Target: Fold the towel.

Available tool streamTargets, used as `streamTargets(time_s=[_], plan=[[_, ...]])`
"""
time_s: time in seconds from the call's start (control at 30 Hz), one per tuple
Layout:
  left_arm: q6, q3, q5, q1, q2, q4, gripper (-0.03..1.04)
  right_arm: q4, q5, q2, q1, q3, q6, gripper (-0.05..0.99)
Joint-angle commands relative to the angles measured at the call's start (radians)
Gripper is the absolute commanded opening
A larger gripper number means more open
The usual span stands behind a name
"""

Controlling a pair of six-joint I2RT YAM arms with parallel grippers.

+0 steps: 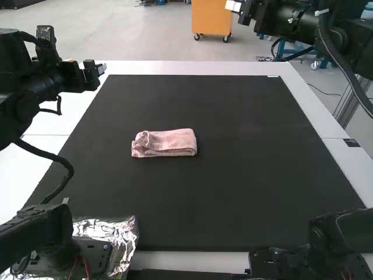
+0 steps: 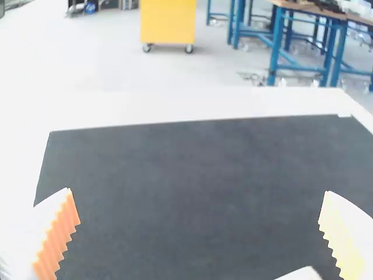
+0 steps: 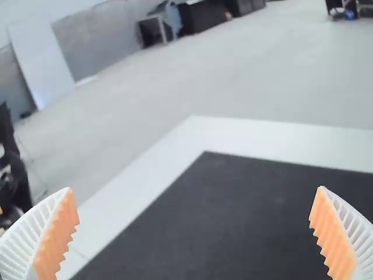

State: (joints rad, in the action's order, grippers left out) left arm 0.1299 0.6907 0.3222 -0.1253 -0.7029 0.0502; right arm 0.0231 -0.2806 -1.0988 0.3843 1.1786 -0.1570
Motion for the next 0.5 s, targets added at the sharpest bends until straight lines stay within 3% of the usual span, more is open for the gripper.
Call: streamTargets(time_s=[0.0, 0.17, 0.27, 0.47], plan=[[0.040, -0.002, 0.005, 0.009, 0.146, 0.008, 0.97, -0.034, 0.044, 0.178, -0.061, -0.093, 0.004, 0.91], [0.117, -0.030, 0.005, 0.009, 0.352, 0.094, 0.97, -0.143, 0.049, 0.494, -0.159, -0.226, -0.003, 0.91], [0.134, -0.042, 0.006, 0.009, 0.465, 0.163, 0.97, -0.199, 0.055, 0.698, -0.203, -0.298, 0.037, 0.91], [0.146, -0.079, 0.005, 0.009, 0.681, 0.201, 0.97, -0.330, 0.087, 1.045, -0.251, -0.367, 0.059, 0.91]])
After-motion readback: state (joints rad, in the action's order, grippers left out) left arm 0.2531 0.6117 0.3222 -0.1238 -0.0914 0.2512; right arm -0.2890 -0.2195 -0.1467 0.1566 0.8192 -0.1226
